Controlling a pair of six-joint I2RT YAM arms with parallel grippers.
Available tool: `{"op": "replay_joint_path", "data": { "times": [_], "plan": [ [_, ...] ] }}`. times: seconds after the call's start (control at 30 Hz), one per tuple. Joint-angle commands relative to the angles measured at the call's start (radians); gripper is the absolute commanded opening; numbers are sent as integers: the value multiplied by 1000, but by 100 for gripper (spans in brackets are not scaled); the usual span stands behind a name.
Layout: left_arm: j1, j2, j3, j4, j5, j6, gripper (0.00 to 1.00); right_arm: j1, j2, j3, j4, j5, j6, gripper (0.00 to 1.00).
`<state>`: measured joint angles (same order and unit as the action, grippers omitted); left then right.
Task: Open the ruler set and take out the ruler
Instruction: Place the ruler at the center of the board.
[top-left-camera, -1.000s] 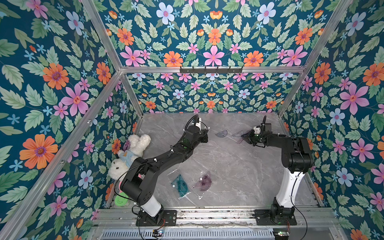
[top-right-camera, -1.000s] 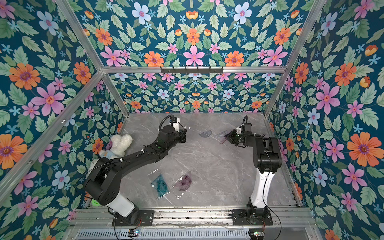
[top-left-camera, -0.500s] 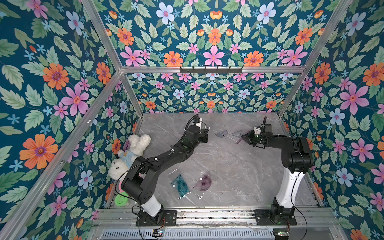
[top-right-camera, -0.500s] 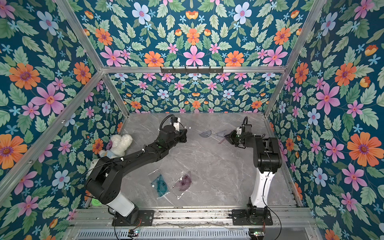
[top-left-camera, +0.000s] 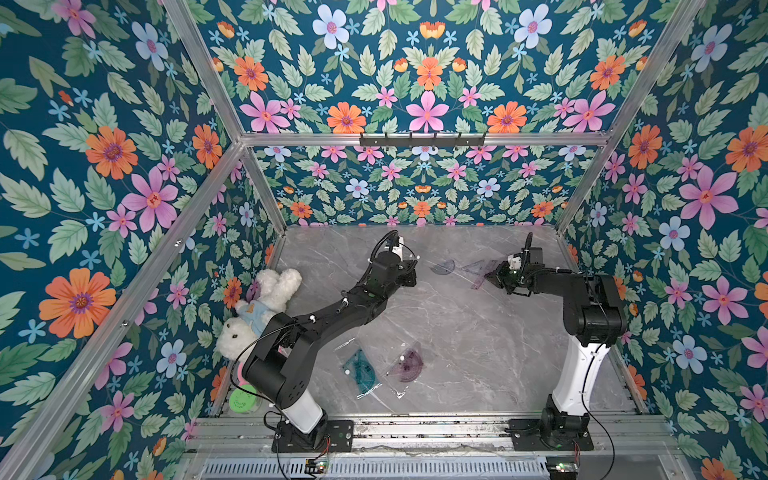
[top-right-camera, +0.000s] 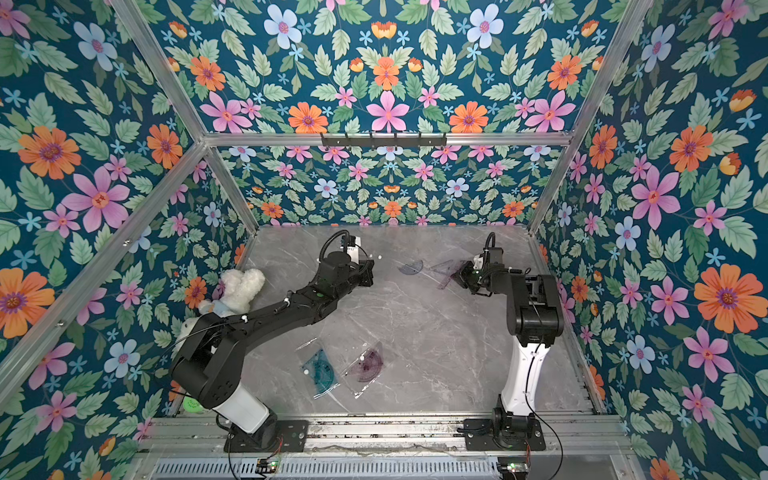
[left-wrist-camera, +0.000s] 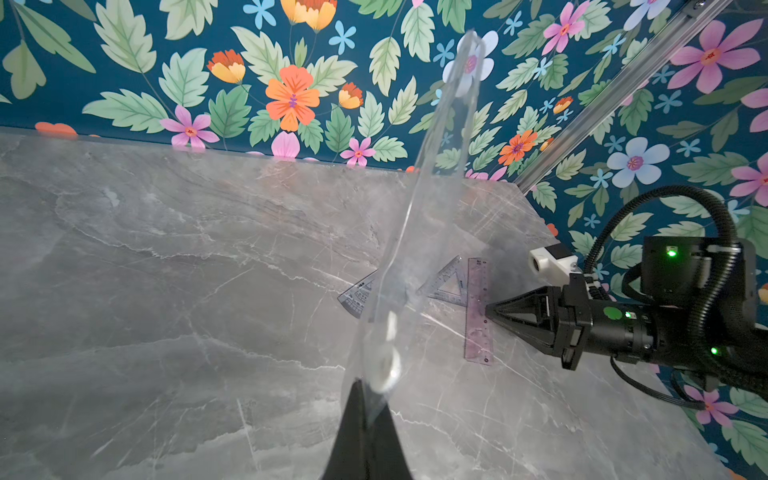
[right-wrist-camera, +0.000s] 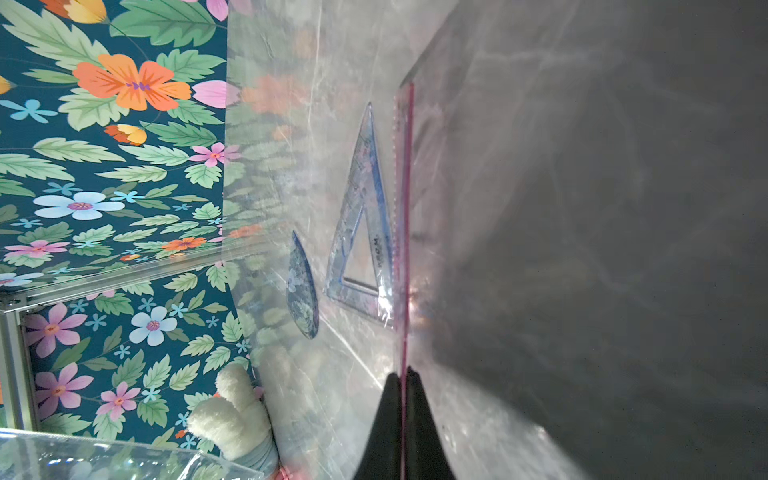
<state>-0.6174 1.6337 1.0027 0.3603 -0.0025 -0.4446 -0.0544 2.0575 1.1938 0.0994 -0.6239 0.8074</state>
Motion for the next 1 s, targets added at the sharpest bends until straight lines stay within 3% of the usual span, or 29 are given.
{"op": "replay_joint_path", "data": {
  "times": [0.0, 0.37, 0.6, 0.97],
  "plan": [
    [2, -2, -1, 14, -6, 4, 0, 0, -16, 3, -45, 31, -25, 0],
    [5, 6, -1, 35, 8, -2, 0, -33, -137, -10, -57, 86, -8, 0],
    [7, -1, -8, 43, 13, 4, 0, -105, -100, 37, -82, 93, -9, 0],
    [10, -17, -15, 39, 21, 18, 0, -133, -2, 123, -107, 126, -22, 0]
  ]
}}
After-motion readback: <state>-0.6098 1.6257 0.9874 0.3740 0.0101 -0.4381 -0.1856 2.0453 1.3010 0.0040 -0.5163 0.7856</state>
